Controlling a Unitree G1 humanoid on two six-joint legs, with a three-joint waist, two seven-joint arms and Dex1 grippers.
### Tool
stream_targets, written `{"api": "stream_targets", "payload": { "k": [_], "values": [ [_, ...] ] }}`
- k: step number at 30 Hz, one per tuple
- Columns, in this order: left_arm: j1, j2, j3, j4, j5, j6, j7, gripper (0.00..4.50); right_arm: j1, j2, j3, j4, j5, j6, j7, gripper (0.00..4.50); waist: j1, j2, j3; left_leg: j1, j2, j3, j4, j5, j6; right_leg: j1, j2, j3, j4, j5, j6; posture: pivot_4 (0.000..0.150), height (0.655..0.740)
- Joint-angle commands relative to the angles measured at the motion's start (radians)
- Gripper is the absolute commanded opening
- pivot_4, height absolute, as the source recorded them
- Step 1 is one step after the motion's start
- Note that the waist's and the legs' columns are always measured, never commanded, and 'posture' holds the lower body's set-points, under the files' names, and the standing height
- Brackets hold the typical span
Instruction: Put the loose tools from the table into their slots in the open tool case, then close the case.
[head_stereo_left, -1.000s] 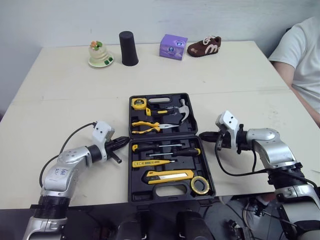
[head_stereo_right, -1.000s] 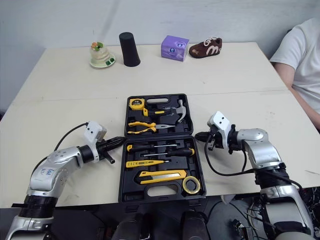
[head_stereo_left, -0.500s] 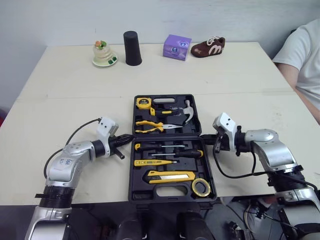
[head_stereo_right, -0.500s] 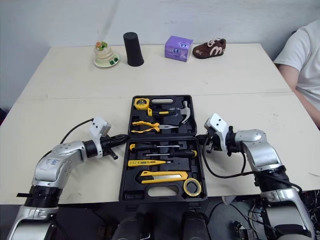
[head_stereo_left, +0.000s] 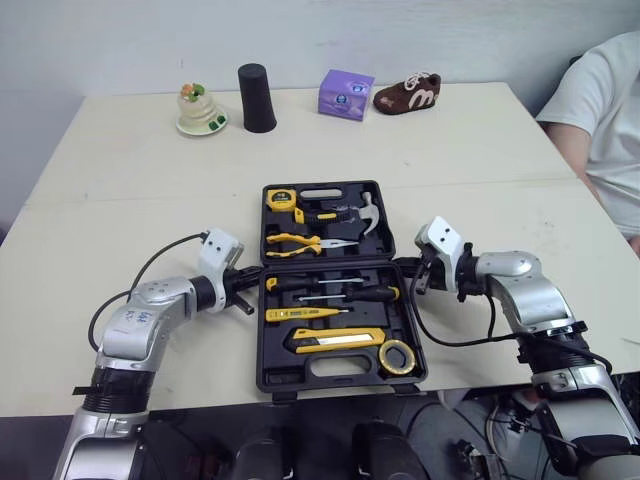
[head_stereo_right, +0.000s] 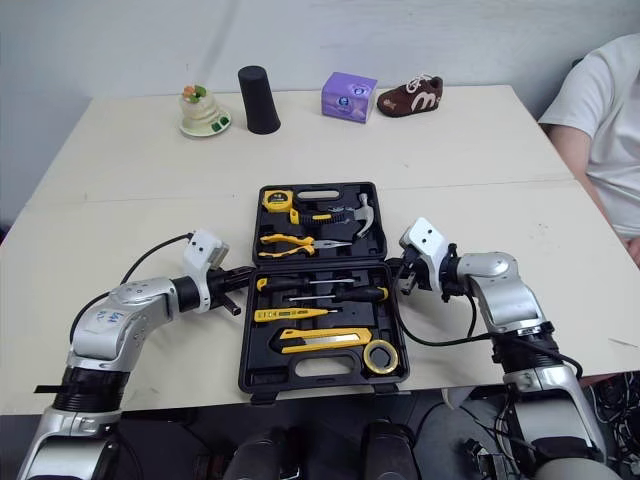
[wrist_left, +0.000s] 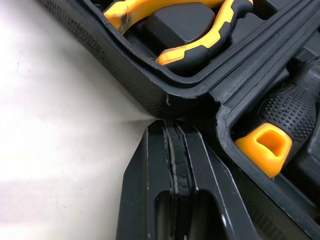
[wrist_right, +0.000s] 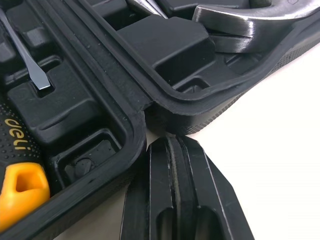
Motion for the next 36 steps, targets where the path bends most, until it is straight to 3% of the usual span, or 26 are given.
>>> {"api": "stream_targets", "payload": {
  "k": [1,4,5,7,9,13,14,16,17,20,22,27,36],
  "values": [
    [0.001,0.006,0.008,-0.022,0.001,-0.014,0.001,0.04,-0.026,-0.003,0.002,-0.032,0.016,-0.007,0.026,0.0,0.0,0.0,0.0,0.0,0.0,0.0,0.0,0.0,0.0,0.0,0.0,0.0,0.0,0.0,0.0,0.15,0.74],
    [0.041,0.042,0.076,-0.054,-0.019,0.001,-0.002,0.04,-0.01,-0.039,-0.034,-0.036,0.026,0.022,0.026,0.0,-0.001,0.0,0.0,0.0,0.0,0.0,-0.001,0.0,0.0,0.0,0.0,0.0,0.0,0.0,0.0,0.15,0.74],
    [0.056,0.058,0.102,-0.061,-0.031,0.007,-0.01,0.0,-0.007,-0.048,-0.044,-0.037,0.028,0.029,0.02,0.32,-0.002,0.0,0.0,0.0,0.0,0.0,-0.001,0.0,0.0,-0.001,0.0,0.0,0.0,0.0,0.0,0.15,0.74],
    [0.086,0.086,0.188,-0.065,-0.07,-0.016,-0.031,0.66,-0.003,-0.077,-0.078,-0.042,0.054,0.053,0.026,0.99,-0.002,0.0,0.0,0.0,0.001,0.0,-0.002,0.0,0.0,-0.001,0.0,0.0,0.0,0.0,0.0,0.15,0.74],
    [0.1,0.106,0.257,-0.066,-0.103,-0.035,-0.044,1.39,-0.005,-0.103,-0.109,-0.045,0.081,0.072,0.035,1.96,-0.001,0.0,0.0,-0.001,0.001,0.0,-0.002,0.0,0.0,-0.001,0.0,0.0,-0.001,0.0,0.0,0.15,0.74],
    [0.097,0.19,0.303,-0.113,-0.176,0.149,-0.051,3.21,-0.058,-0.168,-0.13,-0.057,0.077,0.272,-0.029,3.95,0.002,0.0,0.0,-0.001,-0.001,-0.001,-0.002,0.0,0.0,-0.001,-0.002,0.001,-0.002,0.0,0.0,0.15,0.74],
    [0.051,0.21,0.313,-0.12,-0.222,0.233,-0.052,3.63,-0.108,-0.183,-0.117,-0.066,0.088,0.41,-0.036,4.42,0.002,0.0,0.001,-0.001,-0.001,-0.001,-0.001,0.0,0.0,-0.001,-0.003,0.001,-0.005,0.0,0.0,0.15,0.74],
    [-0.07,0.198,0.36,-0.099,-0.328,0.375,-0.036,4.48,-0.193,-0.197,-0.098,-0.088,0.13,0.618,-0.021,4.5,0.002,0.0,0.001,-0.003,-0.001,-0.002,-0.002,0.0,0.0,-0.001,-0.004,0.002,-0.005,0.0,0.0,0.15,0.74],
    [-0.148,0.207,0.347,-0.053,-0.33,0.525,-0.01,4.48,-0.244,-0.186,-0.1,-0.083,0.156,0.729,-0.028,4.5,0.003,0.0,0.001,-0.005,-0.001,-0.004,-0.001,0.0,0.0,-0.002,-0.005,0.002,-0.005,0.0,0.0,0.15,0.74],
    [-0.27,0.206,0.315,0.044,-0.32,0.716,0.039,4.48,-0.348,-0.135,-0.123,-0.037,0.176,0.879,-0.098,4.5,0.001,0.001,0.0,-0.012,-0.001,-0.008,-0.001,0.005,-0.003,-0.009,-0.001,0.001,0.002,0.0,-0.001,0.15,0.74],
    [-0.34,0.176,0.327,0.103,-0.32,0.742,0.056,4.48,-0.405,-0.109,-0.118,-0.009,0.176,0.944,-0.143,4.5,0.0,0.001,0.0,-0.011,-0.001,-0.007,-0.003,0.004,-0.003,-0.01,0.001,0.0,0.003,0.0,-0.002,0.15,0.74],
    [-0.43,0.174,0.174,0.217,-0.272,0.72,0.04,4.48,-0.458,-0.041,-0.075,-0.037,0.183,1.004,-0.214,4.5,0.0,0.0,0.001,-0.016,-0.002,-0.001,-0.005,0.005,-0.003,-0.019,0.002,0.0,0.004,0.0,-0.002,0.15,0.74],
    [-0.518,0.091,0.121,0.362,-0.186,0.632,0.113,4.48,-0.397,0.04,-0.129,-0.152,0.205,1.047,-0.344,4.5,0.002,0.0,0.001,-0.016,-0.002,0.0,-0.002,0.005,-0.002,-0.019,0.002,0.001,0.007,0.0,-0.001,0.15,0.74]
  ]
}}
